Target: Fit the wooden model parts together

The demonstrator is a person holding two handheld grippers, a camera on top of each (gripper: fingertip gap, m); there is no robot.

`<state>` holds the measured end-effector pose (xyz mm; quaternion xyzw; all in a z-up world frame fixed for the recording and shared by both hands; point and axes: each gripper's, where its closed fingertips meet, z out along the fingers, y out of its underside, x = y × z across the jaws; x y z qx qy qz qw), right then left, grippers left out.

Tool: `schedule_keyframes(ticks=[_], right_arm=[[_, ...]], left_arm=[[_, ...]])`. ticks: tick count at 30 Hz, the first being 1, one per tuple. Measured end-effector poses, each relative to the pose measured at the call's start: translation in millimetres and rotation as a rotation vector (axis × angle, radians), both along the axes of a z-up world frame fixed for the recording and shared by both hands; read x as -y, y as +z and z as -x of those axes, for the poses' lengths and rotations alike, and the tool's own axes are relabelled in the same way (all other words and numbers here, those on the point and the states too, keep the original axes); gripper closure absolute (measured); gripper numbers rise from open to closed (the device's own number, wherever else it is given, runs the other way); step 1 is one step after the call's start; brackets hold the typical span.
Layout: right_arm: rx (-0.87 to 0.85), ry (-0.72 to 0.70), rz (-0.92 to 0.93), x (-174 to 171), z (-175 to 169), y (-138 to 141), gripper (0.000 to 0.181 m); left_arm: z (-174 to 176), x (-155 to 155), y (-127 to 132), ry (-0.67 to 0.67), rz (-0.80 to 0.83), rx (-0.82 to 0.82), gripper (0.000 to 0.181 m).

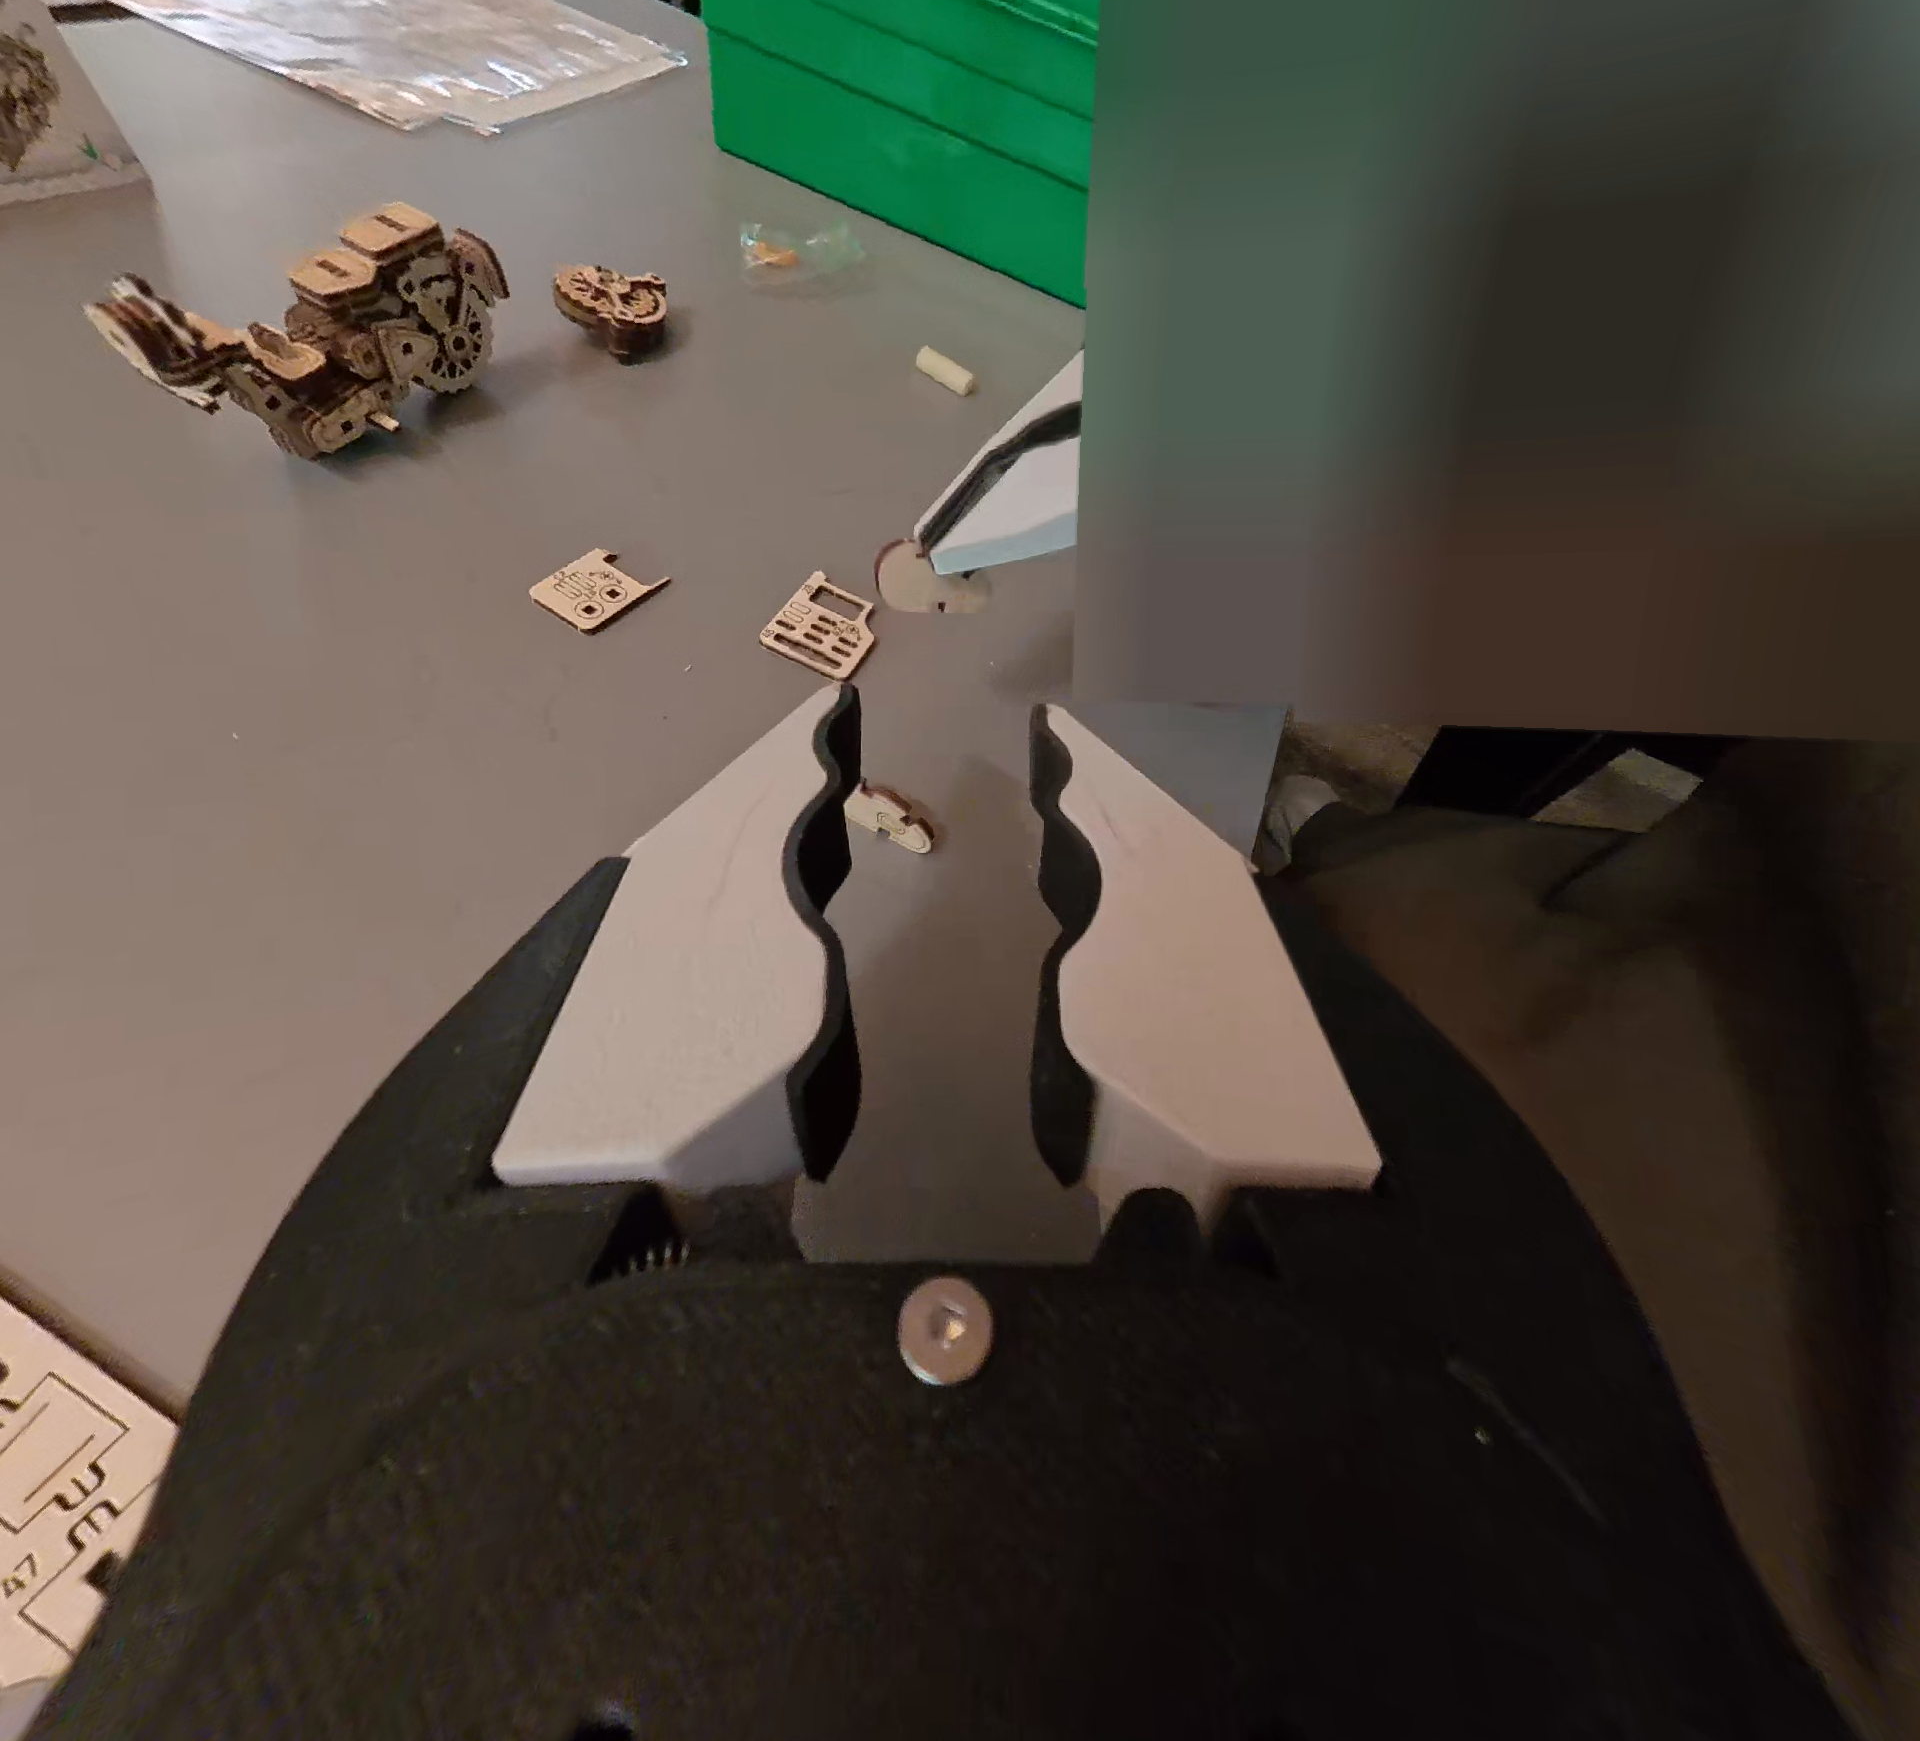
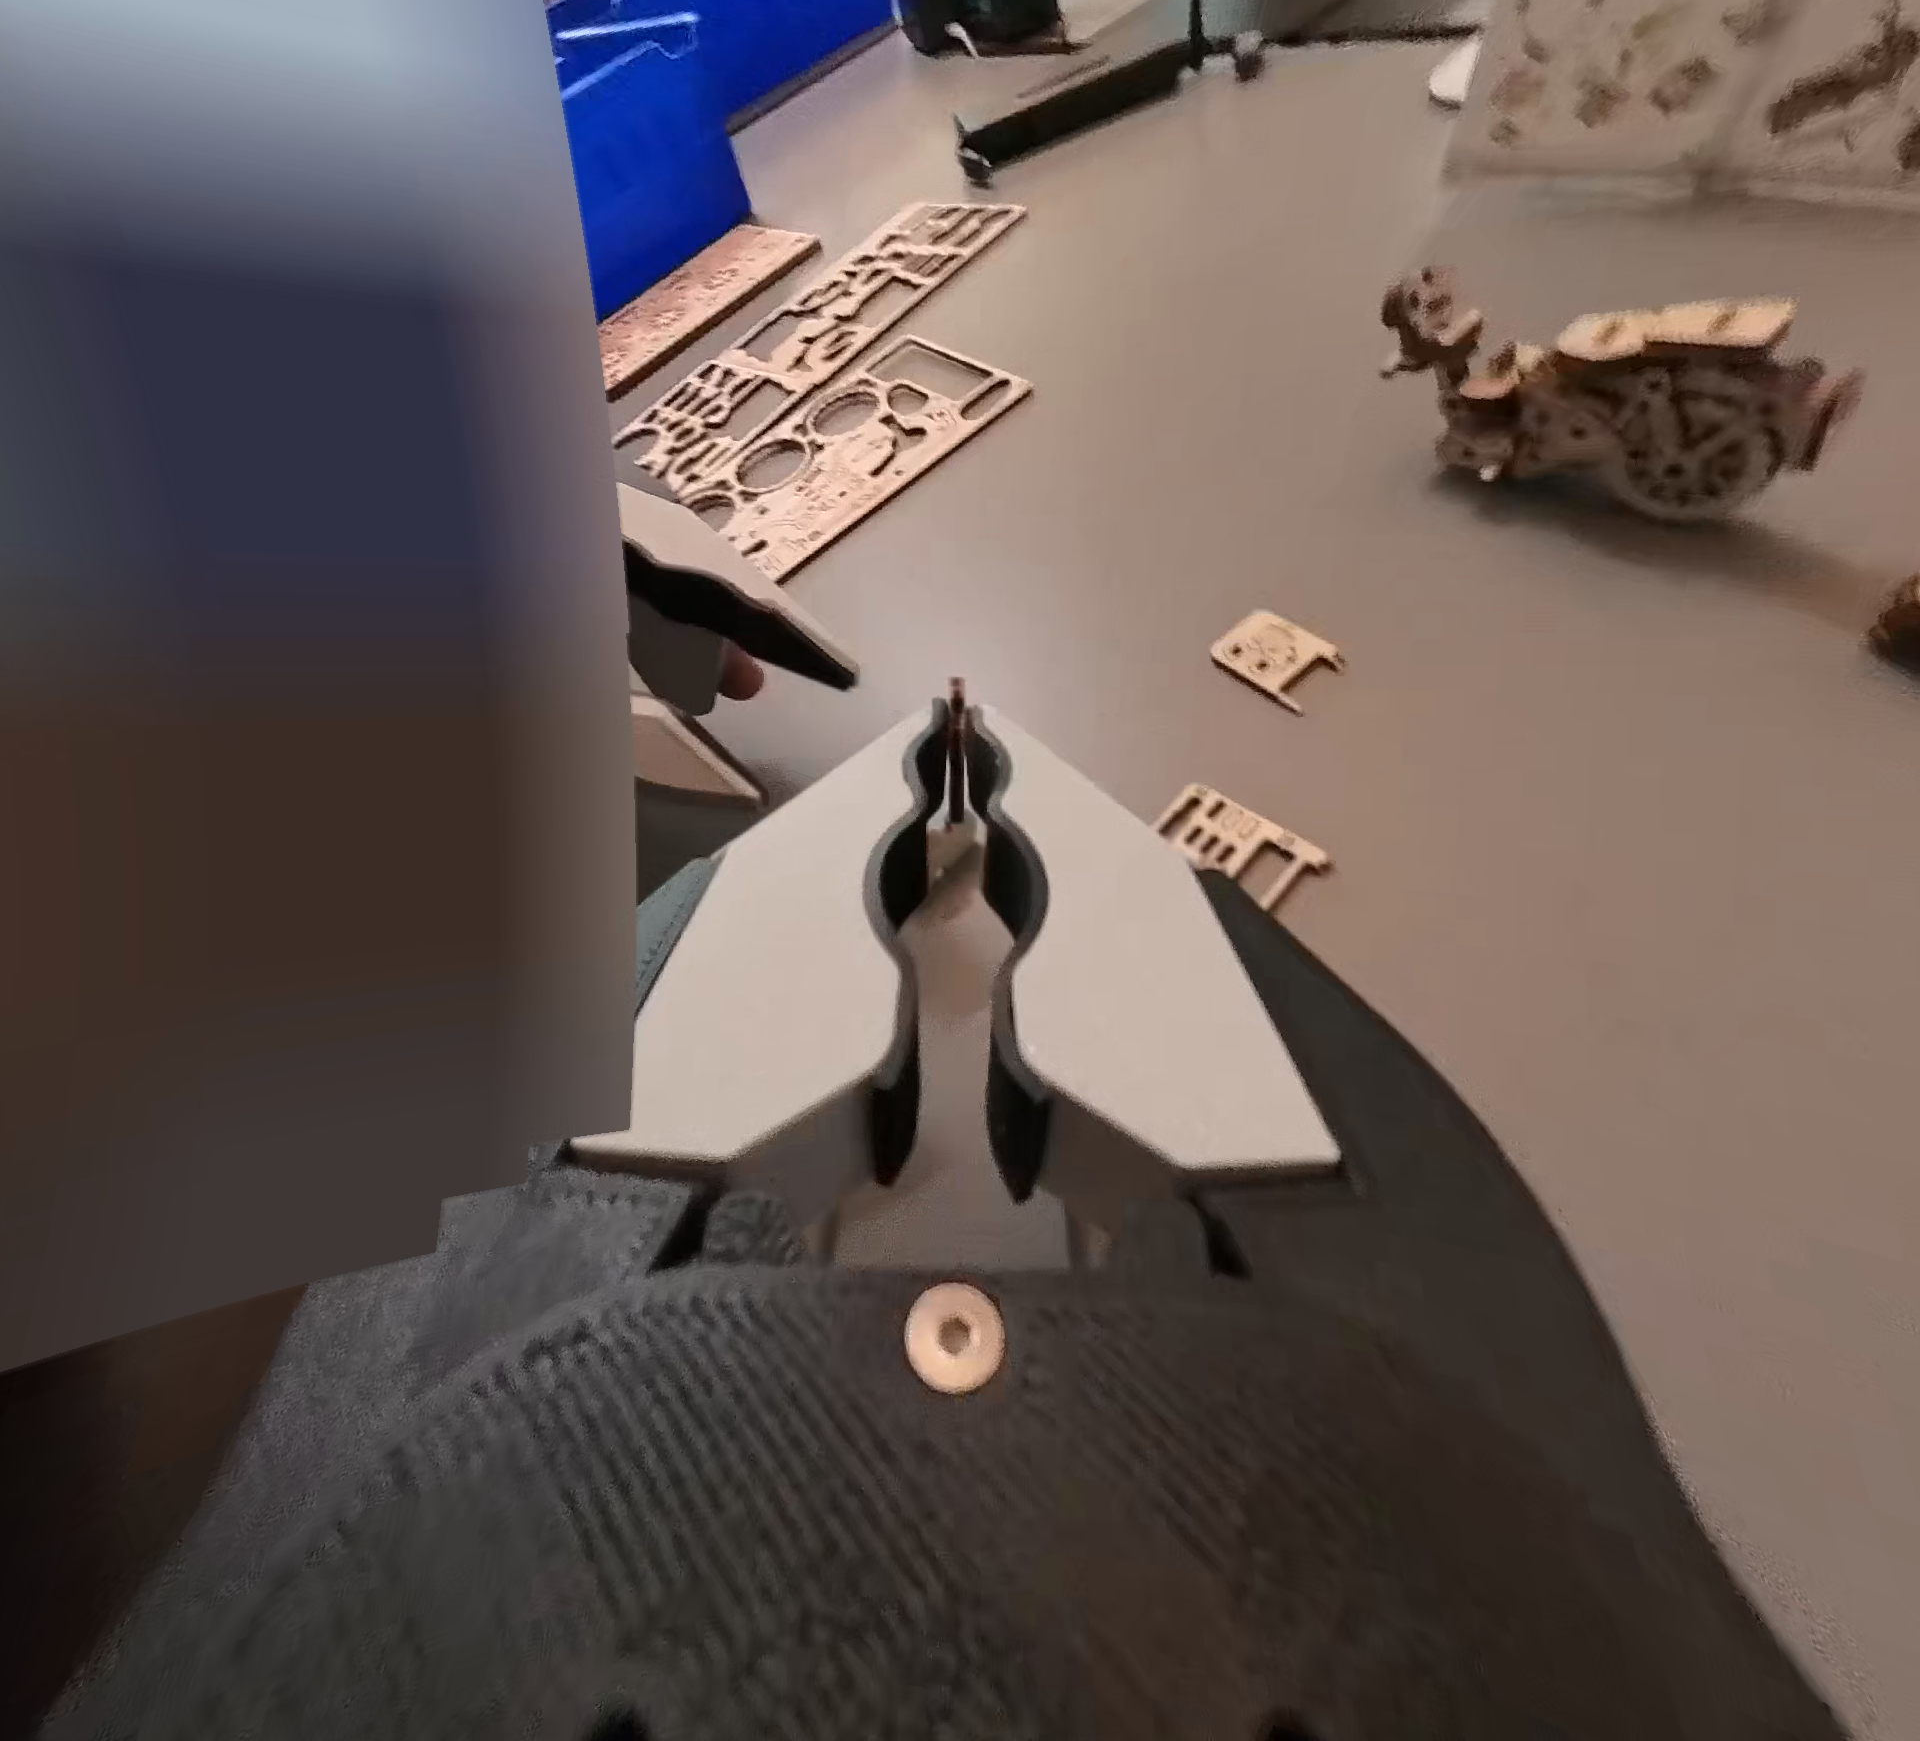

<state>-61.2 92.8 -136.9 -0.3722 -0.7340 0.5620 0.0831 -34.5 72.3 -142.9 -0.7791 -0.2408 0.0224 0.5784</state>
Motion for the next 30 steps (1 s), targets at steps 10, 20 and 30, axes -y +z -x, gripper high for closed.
schedule_keyframes(ticks=[10,20,30], right_arm=[[0.142,-0.216,-0.221,-8,5,-54,0.18],[0.125,-0.229,-0.246,-3,-8,-60,0.174],[0.129,-0.2,-0.249,-4,-10,-61,0.168]], left_arm=[[3,3,-5,-0.001,-0.029,0.108,0.153],[3,4,-5,-0.008,-0.04,0.134,0.155],[4,4,-6,-0.01,-0.045,0.149,0.156]])
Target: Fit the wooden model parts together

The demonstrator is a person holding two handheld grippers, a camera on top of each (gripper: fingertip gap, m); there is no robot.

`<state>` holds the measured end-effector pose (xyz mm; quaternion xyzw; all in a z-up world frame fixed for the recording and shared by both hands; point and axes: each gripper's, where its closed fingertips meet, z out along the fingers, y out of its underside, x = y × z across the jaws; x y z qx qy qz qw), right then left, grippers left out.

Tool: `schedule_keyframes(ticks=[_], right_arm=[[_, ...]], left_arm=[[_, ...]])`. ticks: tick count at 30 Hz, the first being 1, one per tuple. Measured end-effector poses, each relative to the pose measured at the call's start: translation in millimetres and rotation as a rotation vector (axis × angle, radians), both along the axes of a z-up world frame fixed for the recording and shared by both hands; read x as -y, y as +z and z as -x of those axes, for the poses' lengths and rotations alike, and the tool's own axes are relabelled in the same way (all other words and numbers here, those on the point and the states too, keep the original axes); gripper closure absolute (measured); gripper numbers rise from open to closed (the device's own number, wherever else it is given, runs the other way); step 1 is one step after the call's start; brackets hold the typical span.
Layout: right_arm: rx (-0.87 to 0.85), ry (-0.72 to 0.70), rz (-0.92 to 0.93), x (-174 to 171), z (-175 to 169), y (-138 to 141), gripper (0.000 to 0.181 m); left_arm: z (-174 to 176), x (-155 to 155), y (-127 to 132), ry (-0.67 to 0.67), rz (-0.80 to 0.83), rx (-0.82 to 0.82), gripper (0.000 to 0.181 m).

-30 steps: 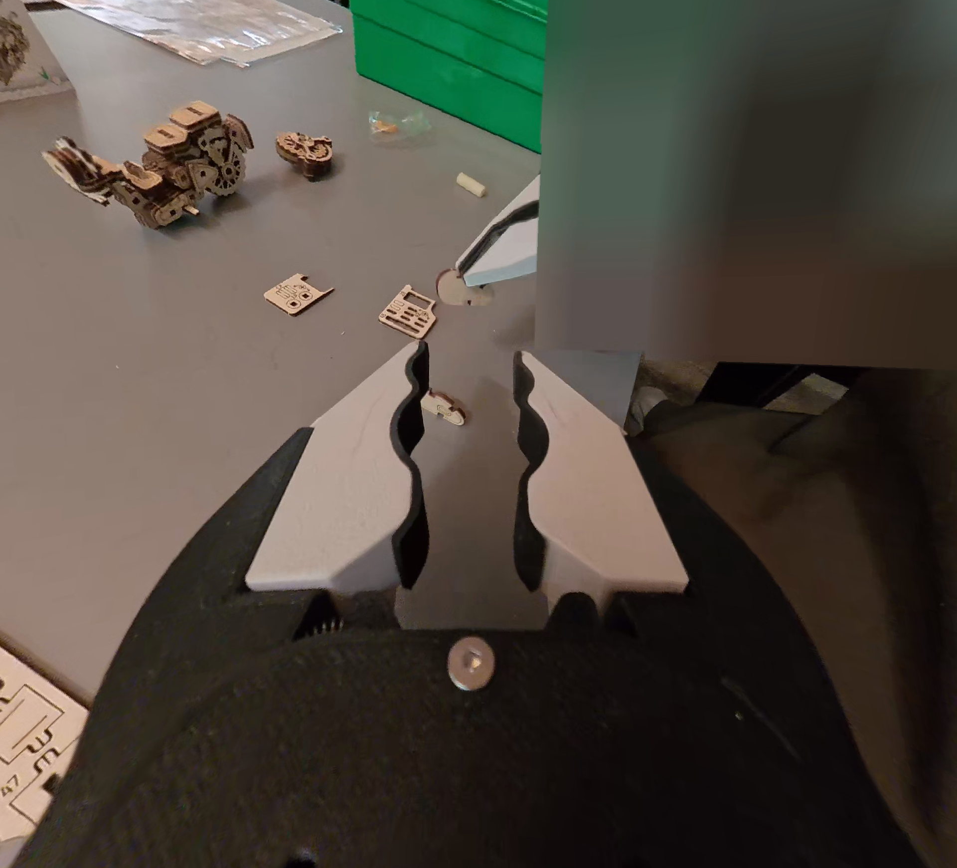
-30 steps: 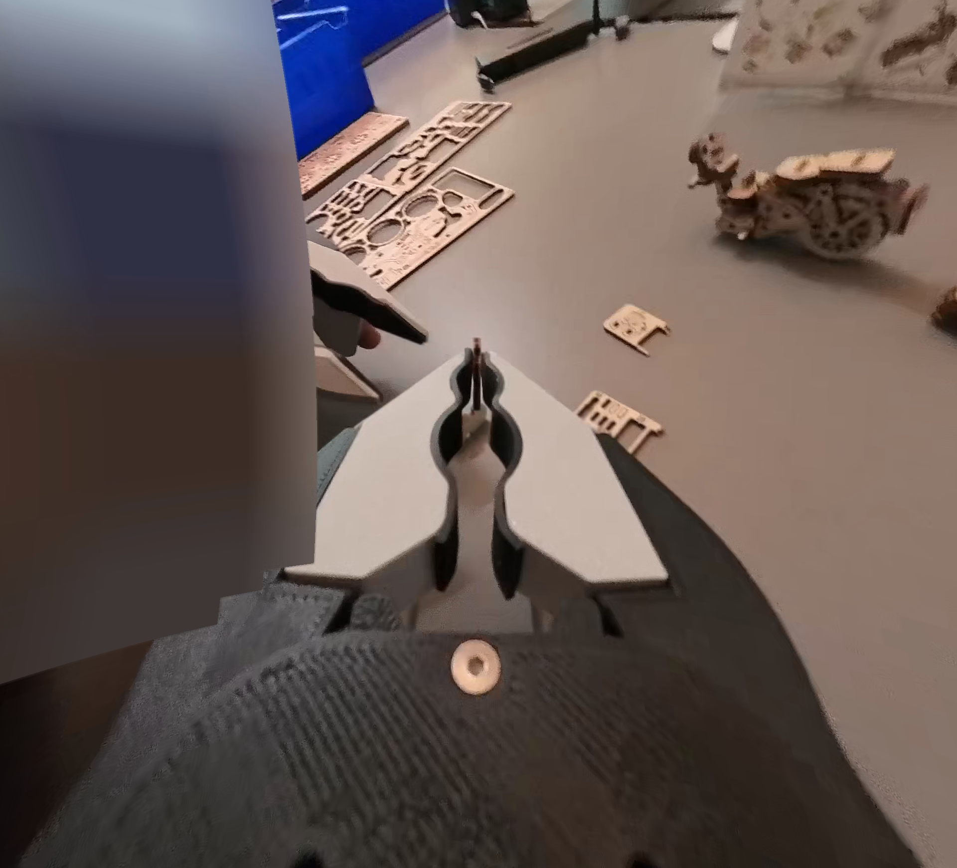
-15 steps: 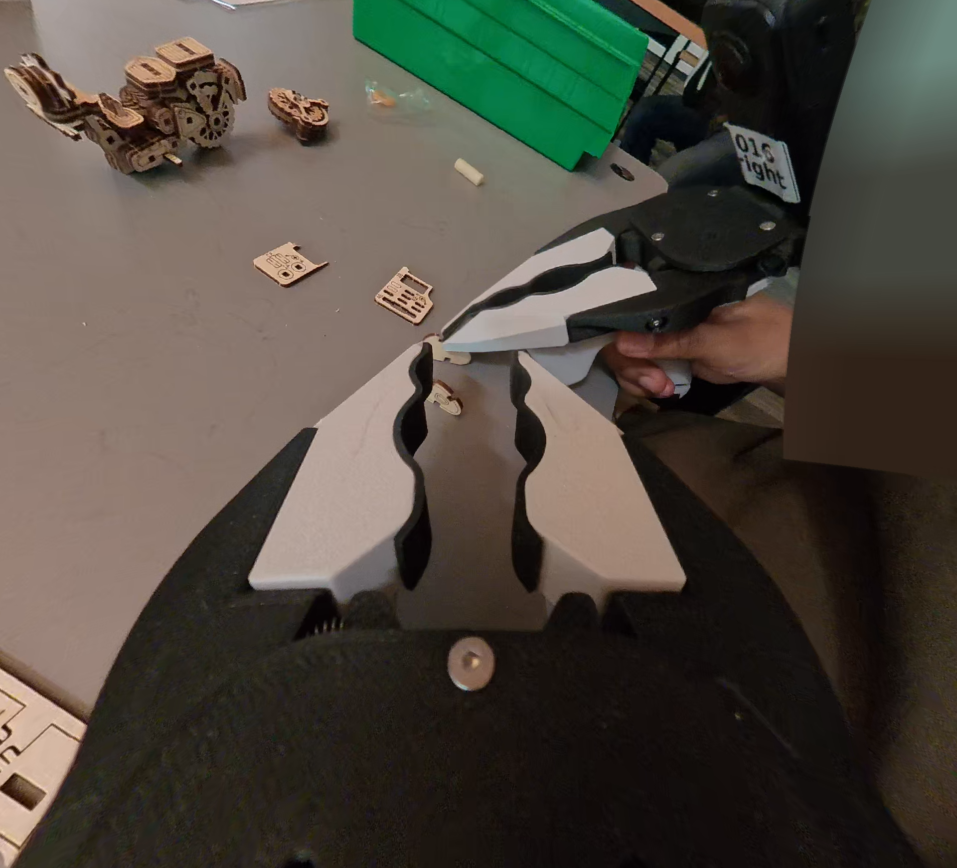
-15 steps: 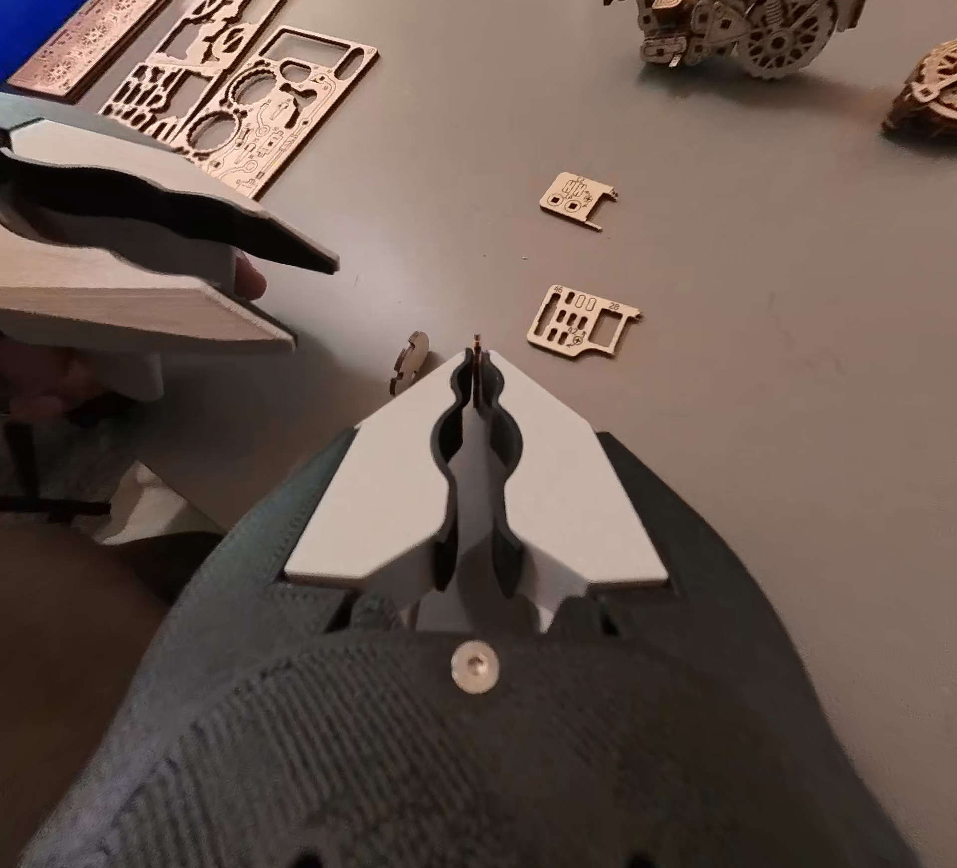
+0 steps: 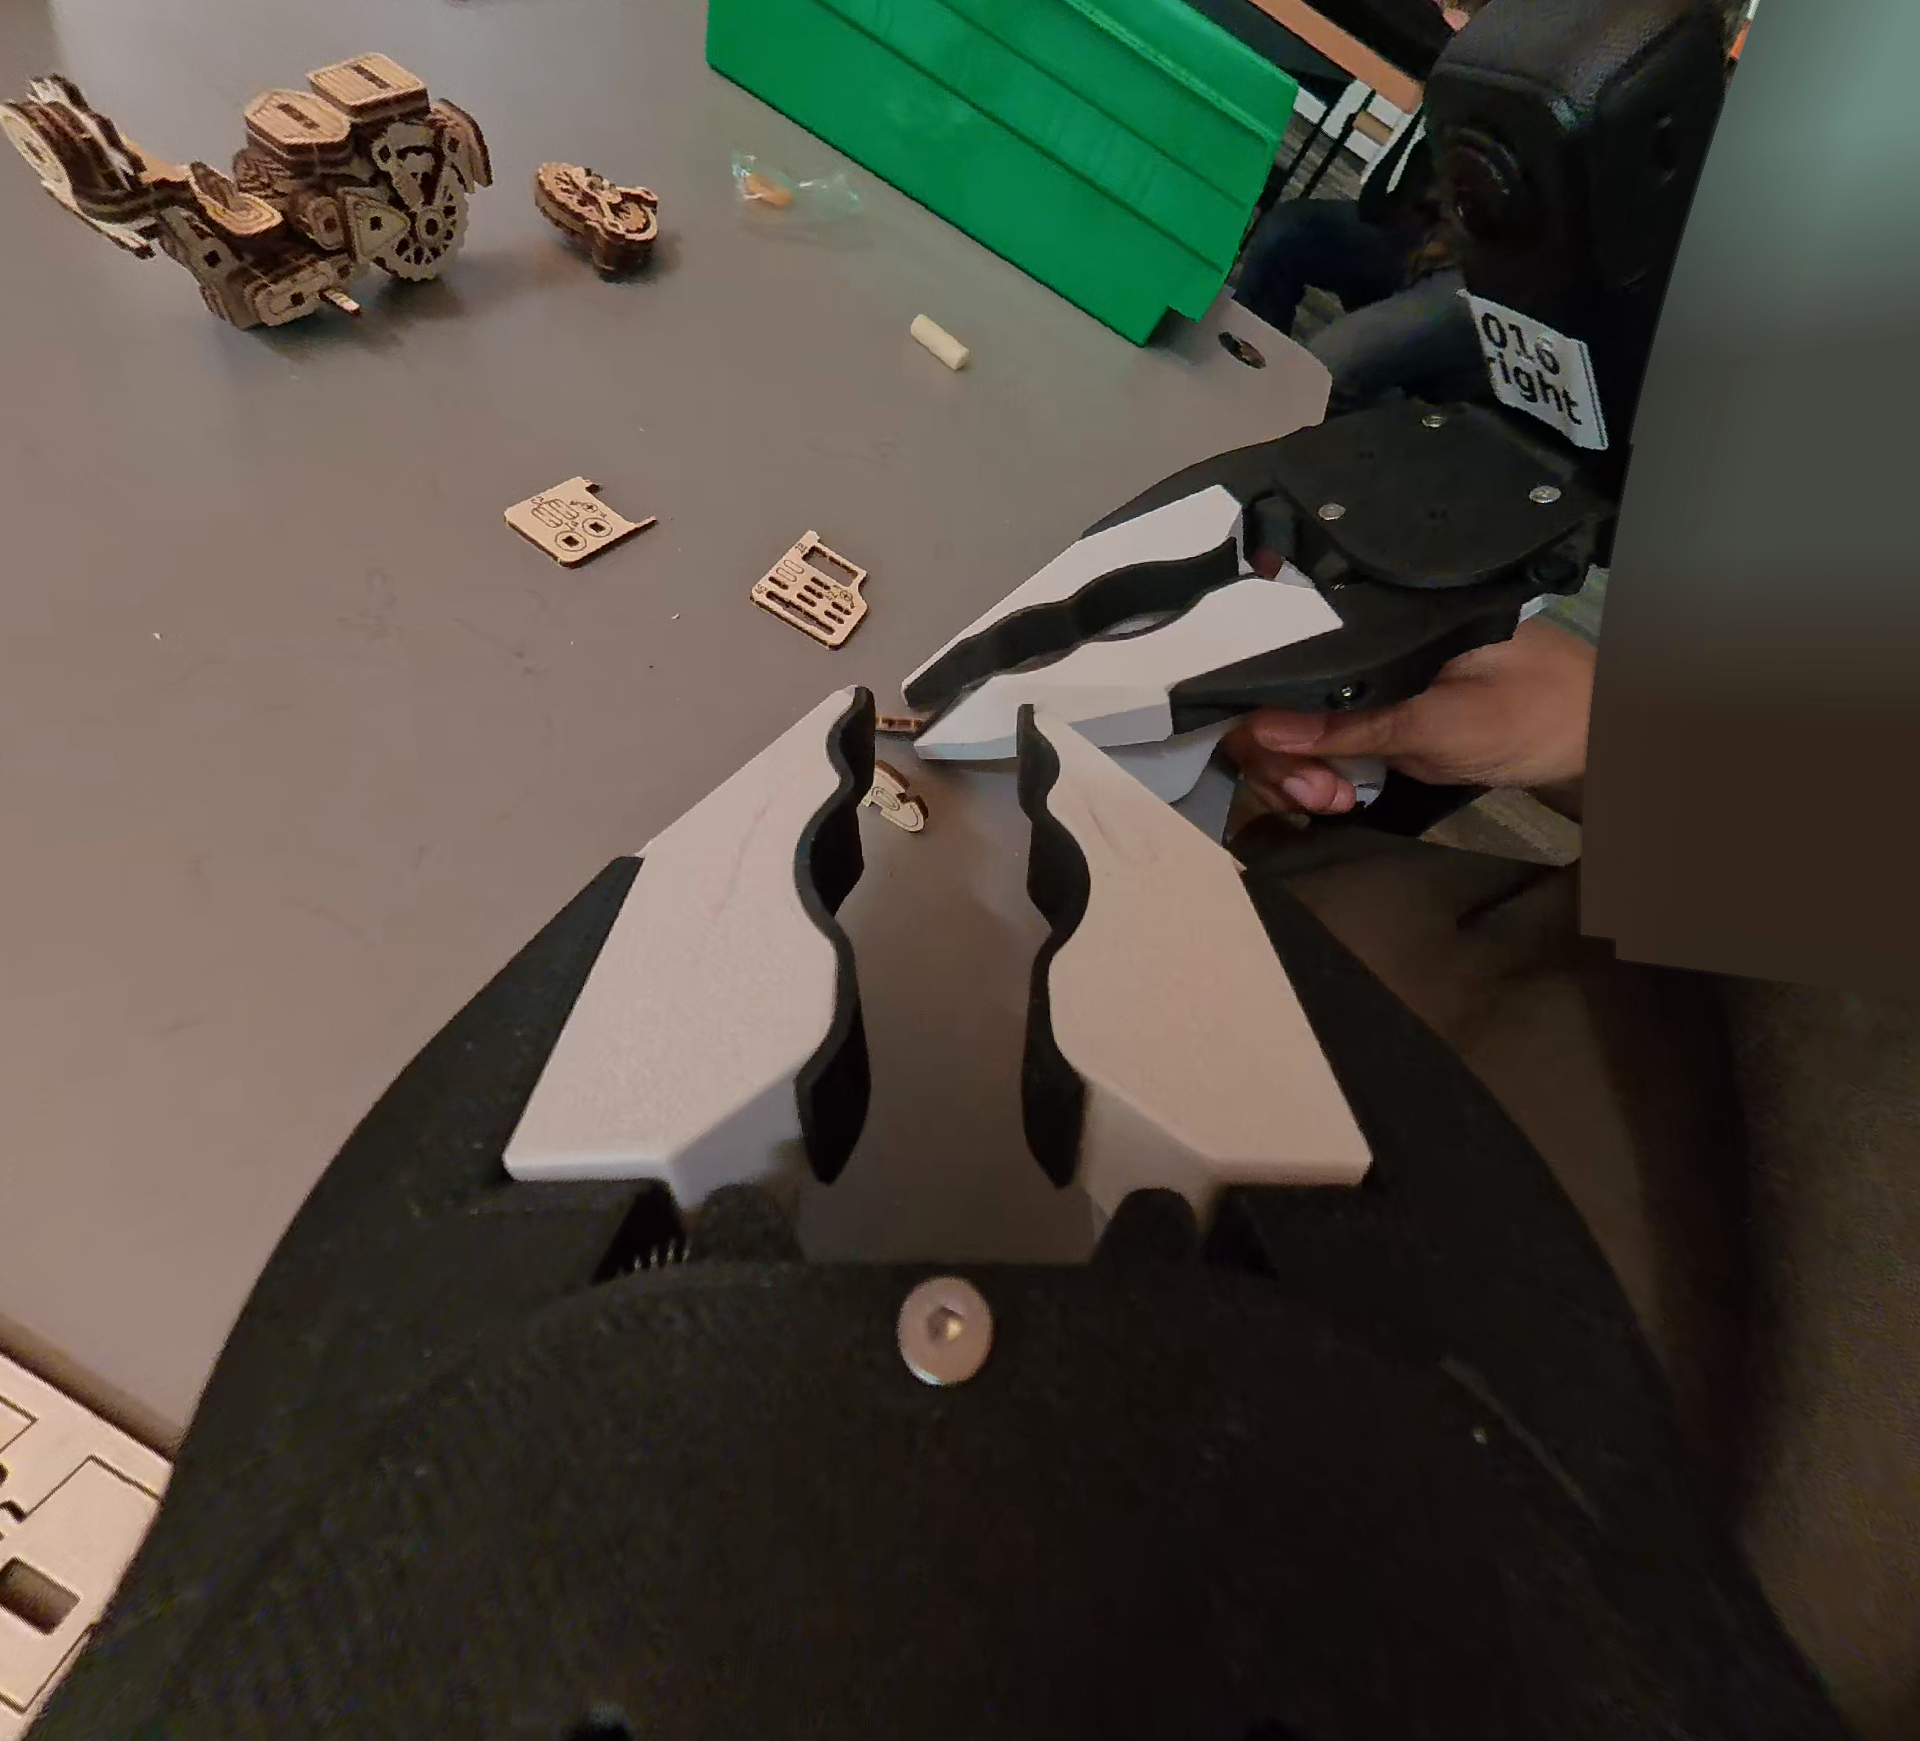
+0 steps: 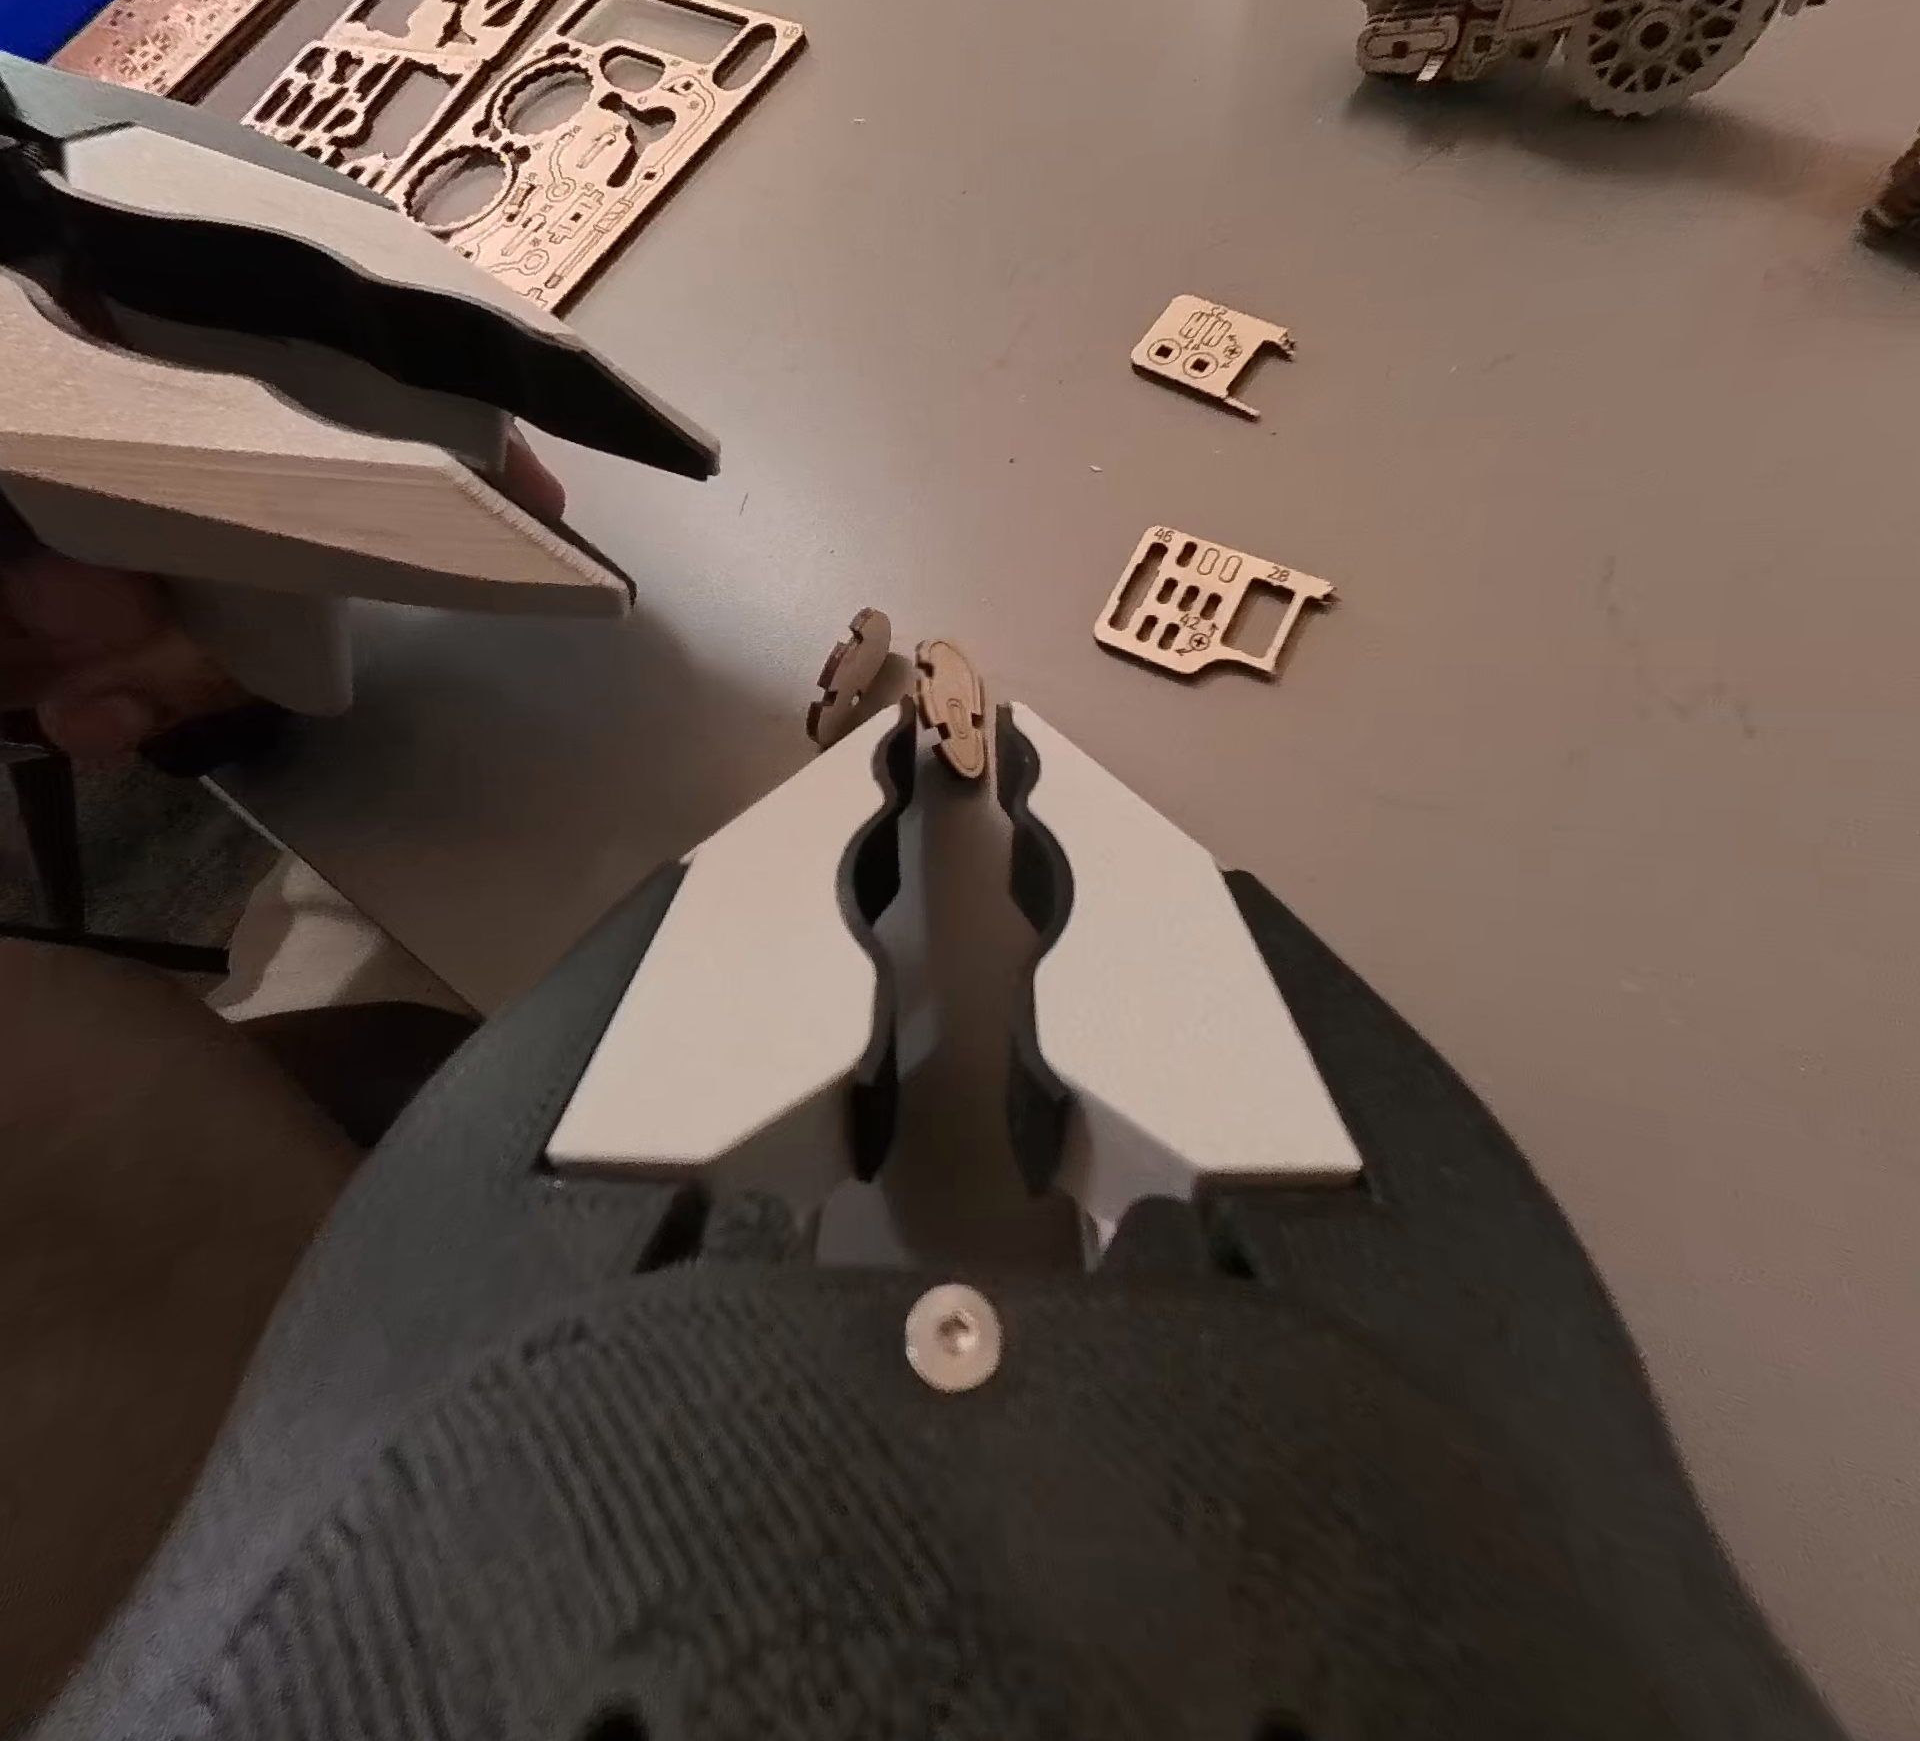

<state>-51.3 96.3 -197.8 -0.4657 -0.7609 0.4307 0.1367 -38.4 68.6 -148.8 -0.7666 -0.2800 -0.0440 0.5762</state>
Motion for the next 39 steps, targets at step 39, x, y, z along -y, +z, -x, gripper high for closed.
schedule_keyframes(ticks=[39], right_arm=[[0.149,0.006,0.194,2.2,-7.8,0.9,0.179]], left_arm=[[-2.4,-0.8,-0.5,-0.021,-0.016,0.031,0.158]])
